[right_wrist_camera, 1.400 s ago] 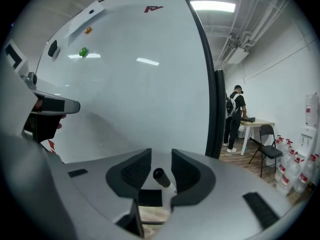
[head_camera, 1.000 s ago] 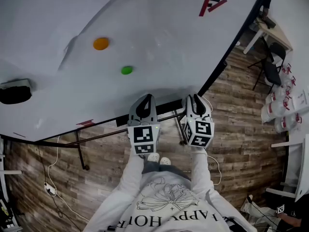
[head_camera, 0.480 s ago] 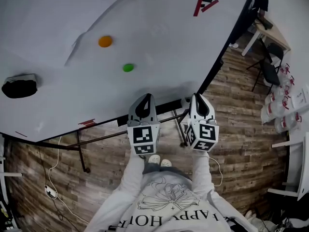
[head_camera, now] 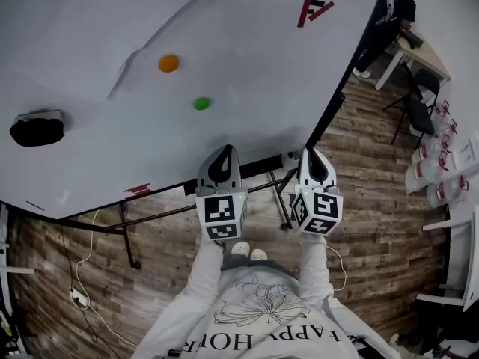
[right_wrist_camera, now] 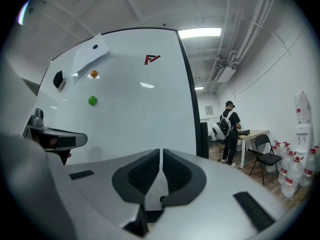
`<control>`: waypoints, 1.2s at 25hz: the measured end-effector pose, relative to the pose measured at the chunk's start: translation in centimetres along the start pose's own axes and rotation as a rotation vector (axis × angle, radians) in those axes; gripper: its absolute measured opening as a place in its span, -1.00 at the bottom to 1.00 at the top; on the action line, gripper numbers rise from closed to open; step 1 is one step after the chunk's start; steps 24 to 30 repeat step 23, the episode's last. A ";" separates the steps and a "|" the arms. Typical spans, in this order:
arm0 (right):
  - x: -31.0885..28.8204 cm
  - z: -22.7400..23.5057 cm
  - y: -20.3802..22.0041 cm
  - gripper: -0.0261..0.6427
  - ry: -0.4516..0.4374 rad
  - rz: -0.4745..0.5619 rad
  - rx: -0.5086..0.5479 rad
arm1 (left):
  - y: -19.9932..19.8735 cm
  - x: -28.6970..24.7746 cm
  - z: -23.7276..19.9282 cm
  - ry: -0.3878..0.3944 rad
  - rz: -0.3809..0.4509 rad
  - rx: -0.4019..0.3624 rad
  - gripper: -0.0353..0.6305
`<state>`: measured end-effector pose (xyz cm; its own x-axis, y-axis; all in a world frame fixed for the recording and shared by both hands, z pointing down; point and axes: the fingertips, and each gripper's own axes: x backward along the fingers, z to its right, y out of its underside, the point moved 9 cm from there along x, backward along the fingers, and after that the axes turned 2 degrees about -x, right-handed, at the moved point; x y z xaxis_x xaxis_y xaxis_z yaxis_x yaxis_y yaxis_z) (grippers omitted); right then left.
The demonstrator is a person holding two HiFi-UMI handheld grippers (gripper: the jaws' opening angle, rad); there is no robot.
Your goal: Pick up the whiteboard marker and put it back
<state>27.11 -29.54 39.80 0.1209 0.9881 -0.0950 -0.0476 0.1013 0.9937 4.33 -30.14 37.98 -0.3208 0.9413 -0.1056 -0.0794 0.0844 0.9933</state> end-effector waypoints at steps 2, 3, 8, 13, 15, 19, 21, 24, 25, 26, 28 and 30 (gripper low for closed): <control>0.2 0.0 -0.1 -0.86 0.003 0.003 -0.002 | -0.1 0.1 0.0 -0.002 0.002 -0.001 -0.87; 0.2 0.1 -0.1 -0.86 0.005 0.004 -0.003 | -0.1 0.2 0.0 -0.002 0.002 0.000 -0.87; 0.5 0.2 -0.1 -0.86 0.006 0.003 -0.002 | -0.1 0.5 0.3 0.001 0.002 0.001 -0.87; 0.7 0.2 0.0 -0.86 0.012 0.003 -0.002 | -0.2 0.7 0.3 0.001 0.006 -0.003 -0.87; 0.8 0.2 0.0 -0.86 0.013 0.002 -0.003 | -0.2 0.8 0.4 0.001 0.007 -0.003 -0.87; 0.9 0.0 0.0 -0.86 0.011 0.004 -0.003 | -0.2 0.9 0.3 0.003 0.009 -0.004 -0.87; 1.0 0.0 0.0 -0.86 0.010 0.005 -0.002 | -0.1 1.0 0.3 0.002 0.008 -0.004 -0.87; 1.1 0.0 0.0 -0.86 0.011 0.007 -0.001 | 0.1 1.1 0.3 0.000 0.007 -0.002 -0.87; 1.1 0.0 0.0 -0.86 0.011 0.007 -0.001 | 0.1 1.1 0.3 0.000 0.007 -0.002 -0.87; 1.1 0.0 0.0 -0.86 0.011 0.007 -0.001 | 0.1 1.1 0.3 0.000 0.007 -0.002 -0.87; 1.1 0.0 0.0 -0.86 0.011 0.007 -0.001 | 0.1 1.1 0.3 0.000 0.007 -0.002 -0.87; 1.1 0.0 0.0 -0.86 0.011 0.007 -0.001 | 0.1 1.1 0.3 0.000 0.007 -0.002 -0.87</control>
